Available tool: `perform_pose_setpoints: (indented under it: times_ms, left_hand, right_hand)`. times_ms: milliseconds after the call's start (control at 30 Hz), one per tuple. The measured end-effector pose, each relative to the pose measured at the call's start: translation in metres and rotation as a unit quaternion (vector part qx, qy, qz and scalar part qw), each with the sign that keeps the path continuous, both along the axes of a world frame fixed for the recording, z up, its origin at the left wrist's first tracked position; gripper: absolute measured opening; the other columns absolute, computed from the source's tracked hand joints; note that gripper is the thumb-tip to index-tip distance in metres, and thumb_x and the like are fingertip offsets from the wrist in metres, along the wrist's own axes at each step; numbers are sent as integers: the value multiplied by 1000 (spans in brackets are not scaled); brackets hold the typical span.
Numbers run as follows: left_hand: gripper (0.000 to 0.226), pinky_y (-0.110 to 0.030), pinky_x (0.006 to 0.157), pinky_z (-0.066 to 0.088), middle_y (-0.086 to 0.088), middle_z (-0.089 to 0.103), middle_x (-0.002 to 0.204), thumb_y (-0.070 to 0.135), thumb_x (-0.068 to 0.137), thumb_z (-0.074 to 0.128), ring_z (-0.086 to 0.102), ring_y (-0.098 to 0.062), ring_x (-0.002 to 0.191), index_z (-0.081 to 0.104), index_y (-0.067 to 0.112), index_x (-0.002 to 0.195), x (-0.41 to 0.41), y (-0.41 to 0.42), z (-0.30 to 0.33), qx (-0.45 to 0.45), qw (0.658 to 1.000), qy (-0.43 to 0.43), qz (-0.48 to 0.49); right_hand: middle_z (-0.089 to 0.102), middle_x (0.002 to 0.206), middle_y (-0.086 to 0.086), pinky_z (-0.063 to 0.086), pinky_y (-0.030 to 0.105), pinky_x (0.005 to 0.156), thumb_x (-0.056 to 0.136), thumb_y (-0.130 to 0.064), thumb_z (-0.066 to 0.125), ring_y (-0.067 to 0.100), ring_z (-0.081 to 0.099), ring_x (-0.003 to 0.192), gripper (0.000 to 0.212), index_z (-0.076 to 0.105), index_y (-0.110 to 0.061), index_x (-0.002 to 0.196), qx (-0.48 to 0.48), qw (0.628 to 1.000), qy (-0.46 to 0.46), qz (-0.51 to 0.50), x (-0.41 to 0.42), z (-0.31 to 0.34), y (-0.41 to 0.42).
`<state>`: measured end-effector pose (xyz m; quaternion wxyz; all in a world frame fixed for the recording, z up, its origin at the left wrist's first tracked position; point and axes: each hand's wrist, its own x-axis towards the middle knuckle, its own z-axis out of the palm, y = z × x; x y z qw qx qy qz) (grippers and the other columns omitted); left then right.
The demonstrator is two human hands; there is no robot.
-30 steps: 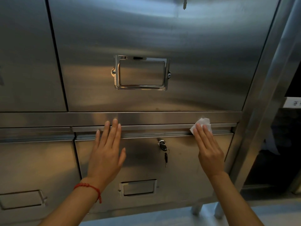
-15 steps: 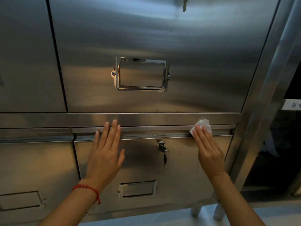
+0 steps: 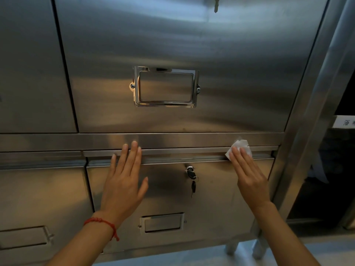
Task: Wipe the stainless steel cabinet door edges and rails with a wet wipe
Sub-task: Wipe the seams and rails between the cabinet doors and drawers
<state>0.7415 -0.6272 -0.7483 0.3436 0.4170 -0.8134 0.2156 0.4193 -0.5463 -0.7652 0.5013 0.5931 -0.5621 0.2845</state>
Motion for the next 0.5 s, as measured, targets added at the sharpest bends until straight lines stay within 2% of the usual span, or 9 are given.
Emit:
perform_pose_setpoints:
  times_ms: [133,300,400,500]
  left_hand:
    - [68,-42,112,8,-16,23,150,35,83,35,17,-28,139,29,-2,140,2,-1,1,-3,1000,-4,-3]
    - [68,-42,113,8,-16,22,150,35,83,34,16,-29,139,28,-1,141,0,-1,-1,2,1000,1,1]
    - [68,-42,112,8,-16,22,150,34,83,35,16,-28,139,29,-2,140,0,-3,-1,-1,1000,-1,-2]
    - [67,-42,112,8,-16,22,150,34,83,35,17,-28,139,29,-2,140,-1,-2,-1,-1,1000,4,-3]
  right_hand:
    - [52,131,24,24,37,112,89,9,30,37,45,124,43,55,6,124,-8,1000,-15,-19,2,-1,1]
    - [49,133,24,32,43,111,86,11,37,38,45,124,42,53,6,125,15,1000,-13,-9,-2,1,5]
    - [49,133,25,19,36,114,85,7,29,38,42,126,46,51,6,126,17,999,-39,-28,-8,2,9]
    - [49,132,26,17,35,114,85,8,27,40,45,124,47,52,7,125,13,998,-49,-36,-5,1,8]
